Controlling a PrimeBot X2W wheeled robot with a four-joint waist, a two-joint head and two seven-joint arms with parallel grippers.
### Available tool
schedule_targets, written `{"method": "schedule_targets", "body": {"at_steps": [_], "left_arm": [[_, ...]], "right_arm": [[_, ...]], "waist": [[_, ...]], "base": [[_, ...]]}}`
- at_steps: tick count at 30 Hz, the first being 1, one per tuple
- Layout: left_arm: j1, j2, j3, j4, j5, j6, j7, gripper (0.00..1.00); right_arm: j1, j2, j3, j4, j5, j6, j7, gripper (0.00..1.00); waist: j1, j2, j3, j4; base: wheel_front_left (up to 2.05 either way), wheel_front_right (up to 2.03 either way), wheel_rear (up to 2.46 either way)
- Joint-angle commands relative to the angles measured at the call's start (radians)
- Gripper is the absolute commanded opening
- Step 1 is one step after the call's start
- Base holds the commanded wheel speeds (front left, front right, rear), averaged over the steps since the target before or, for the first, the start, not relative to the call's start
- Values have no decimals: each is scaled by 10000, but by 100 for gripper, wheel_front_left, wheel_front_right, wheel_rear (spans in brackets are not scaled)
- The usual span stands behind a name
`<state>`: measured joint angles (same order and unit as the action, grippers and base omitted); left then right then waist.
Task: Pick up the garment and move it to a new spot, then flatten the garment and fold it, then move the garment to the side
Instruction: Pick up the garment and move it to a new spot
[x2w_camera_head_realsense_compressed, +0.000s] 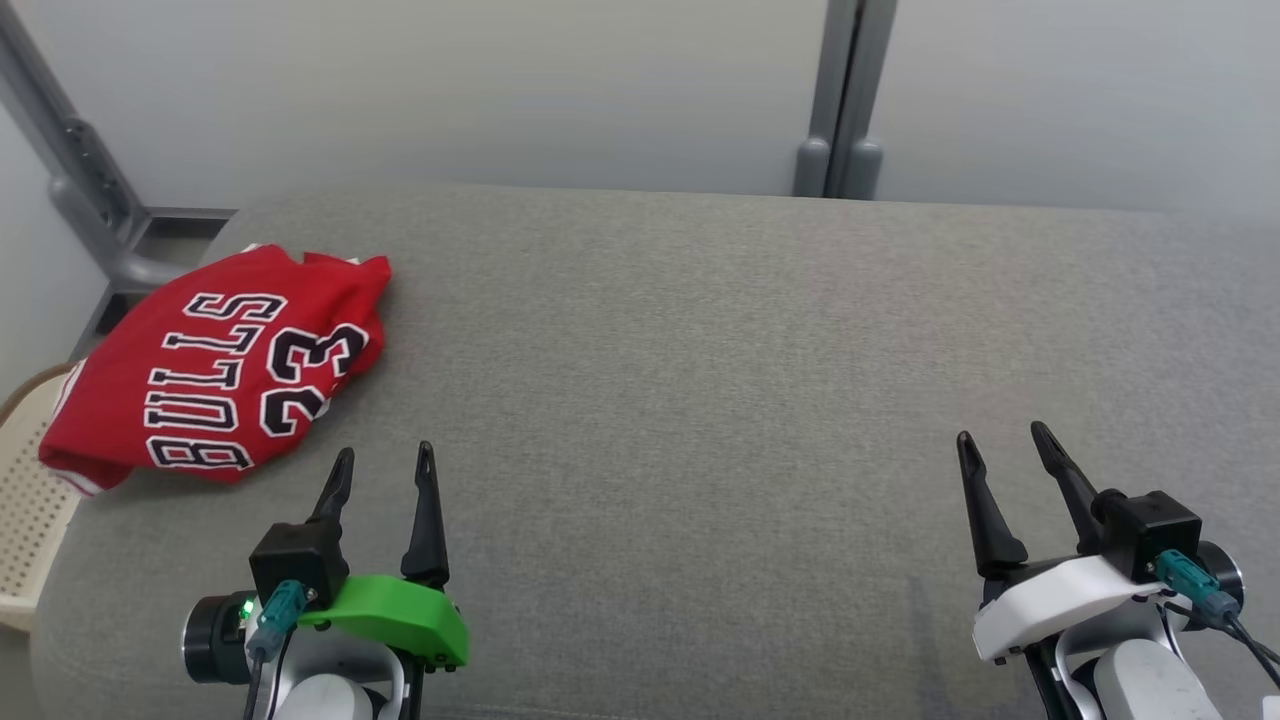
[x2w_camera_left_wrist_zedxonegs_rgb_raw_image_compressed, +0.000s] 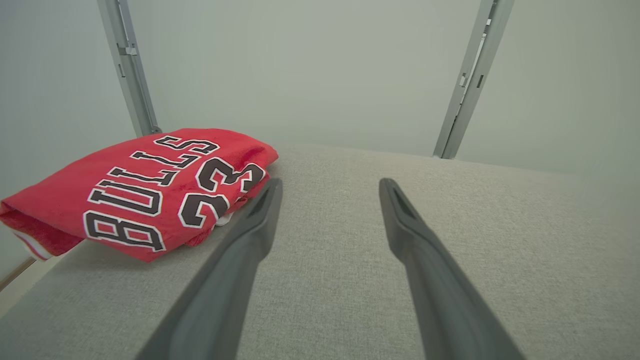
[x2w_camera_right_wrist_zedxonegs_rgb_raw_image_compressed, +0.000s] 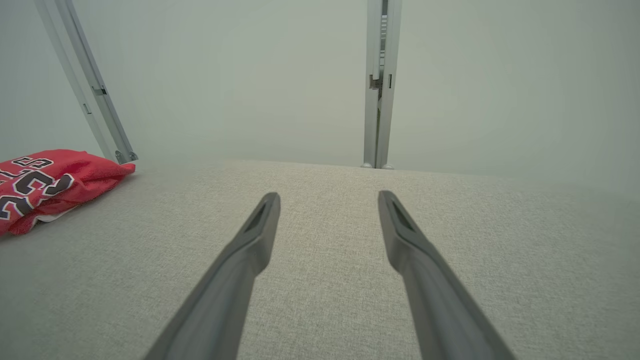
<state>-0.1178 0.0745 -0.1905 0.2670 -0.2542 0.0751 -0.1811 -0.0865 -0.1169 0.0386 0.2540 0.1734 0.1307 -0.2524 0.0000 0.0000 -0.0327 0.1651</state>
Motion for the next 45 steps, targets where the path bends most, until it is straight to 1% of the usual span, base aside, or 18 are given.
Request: {"method": "schedule_targets", "body": {"at_steps": [1,7,11,14,20,31,32,37,38,43,45], "left_arm": [[-145,73,44,-12,-16,61,-15,100],[-184,154,81,-106,-87,117,-18,100],[-201,187,62,-136,-137,129,-28,100],[-182,205,50,-183,-173,152,-37,100],[-171,213,21,-198,-204,179,-59,100],[-180,264,-54,-206,-257,253,-74,100],[-200,211,-37,-232,-397,198,-65,100],[-390,206,-131,-304,-396,224,117,100],[-512,258,-141,-353,-374,212,157,100],[-2419,754,8,-1131,-242,-61,714,100],[-3313,1000,145,-1128,-290,-165,1068,100]], "right_arm": [[64,9,19,-48,20,1,-9,100],[44,110,71,-100,29,1,-32,100],[-9,167,139,-42,56,1,-55,100],[-36,197,177,5,45,1,-66,100],[-108,166,262,36,58,1,-80,100],[-135,104,227,-22,-8,1,-121,100],[-133,107,218,-37,-22,1,-124,100],[-118,105,204,-39,-62,1,-134,100],[-112,105,188,-46,-58,1,-133,100],[-263,90,211,-175,-125,1,-128,100],[-359,22,246,-236,-146,1,-75,100]], "waist": [[0,0,23,840],[0,0,57,1907],[0,0,73,2359],[0,0,87,2549],[0,0,109,2662],[0,0,136,2651],[0,0,144,2658],[0,0,180,2683],[0,0,188,2694],[0,0,426,2679],[0,0,640,2584]], "base": [[0,0,0],[0,0,0],[0,0,0],[0,0,0],[0,0,0],[0,0,0],[0,0,0],[0,0,0],[0,0,0],[0,0,0],[0,0,0]]}}
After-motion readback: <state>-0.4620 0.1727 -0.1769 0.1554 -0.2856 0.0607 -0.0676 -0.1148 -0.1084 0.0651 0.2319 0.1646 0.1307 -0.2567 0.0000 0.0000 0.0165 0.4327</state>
